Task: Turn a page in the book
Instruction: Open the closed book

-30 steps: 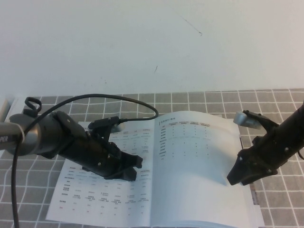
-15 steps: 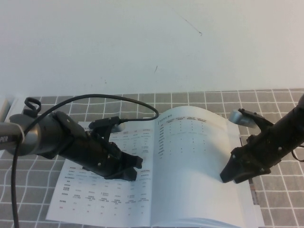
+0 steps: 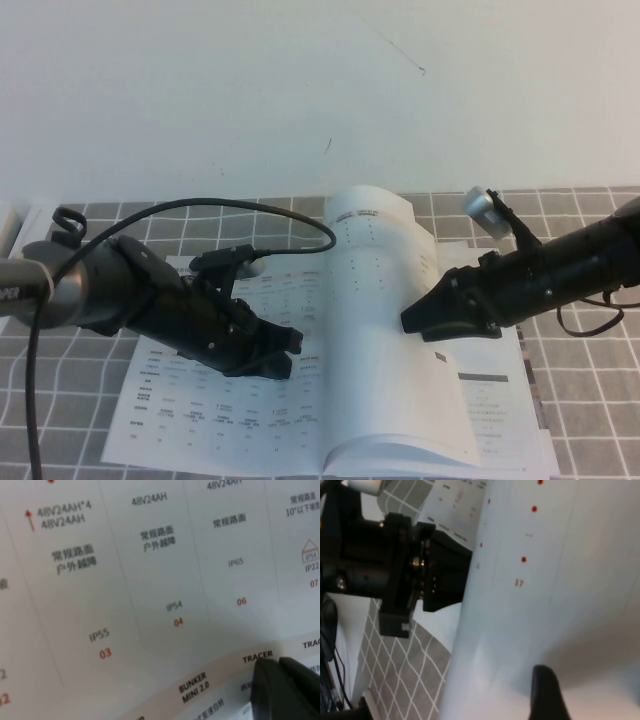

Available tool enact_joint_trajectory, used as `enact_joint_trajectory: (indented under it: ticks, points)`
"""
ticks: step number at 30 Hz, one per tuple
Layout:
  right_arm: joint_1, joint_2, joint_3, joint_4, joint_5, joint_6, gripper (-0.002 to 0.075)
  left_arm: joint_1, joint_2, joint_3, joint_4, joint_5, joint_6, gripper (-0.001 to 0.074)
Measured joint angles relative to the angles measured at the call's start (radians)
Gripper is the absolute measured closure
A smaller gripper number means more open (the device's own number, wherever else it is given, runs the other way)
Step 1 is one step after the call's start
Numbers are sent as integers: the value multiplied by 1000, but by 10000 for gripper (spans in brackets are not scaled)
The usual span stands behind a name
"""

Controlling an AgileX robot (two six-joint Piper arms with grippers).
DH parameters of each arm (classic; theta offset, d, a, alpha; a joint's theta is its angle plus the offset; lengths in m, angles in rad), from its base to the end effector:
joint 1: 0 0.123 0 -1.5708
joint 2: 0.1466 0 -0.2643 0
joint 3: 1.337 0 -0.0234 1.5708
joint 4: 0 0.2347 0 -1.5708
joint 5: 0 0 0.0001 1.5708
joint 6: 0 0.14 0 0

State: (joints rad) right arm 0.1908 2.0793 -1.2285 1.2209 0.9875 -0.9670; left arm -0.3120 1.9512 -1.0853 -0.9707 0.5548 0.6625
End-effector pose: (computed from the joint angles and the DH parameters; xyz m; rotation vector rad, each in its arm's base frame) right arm 0.3470 0.1789 0.1050 -0.4348 2.5956 1.3076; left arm 0.3352 -0.1721 0.0900 0.2551 2.7144 -0.7690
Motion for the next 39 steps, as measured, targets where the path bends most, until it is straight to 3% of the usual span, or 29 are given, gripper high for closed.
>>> enact_joint_trajectory:
  ticks: [12,22,39]
  points:
    - [14,2,0,53,-23,-32,341,0,2,0,-4,0,5,738]
    - [25,2,0,235,133,-142,341,0,2,0,-5,0,7,738]
    - [26,2,0,286,169,-195,341,0,2,0,-6,2,7,738]
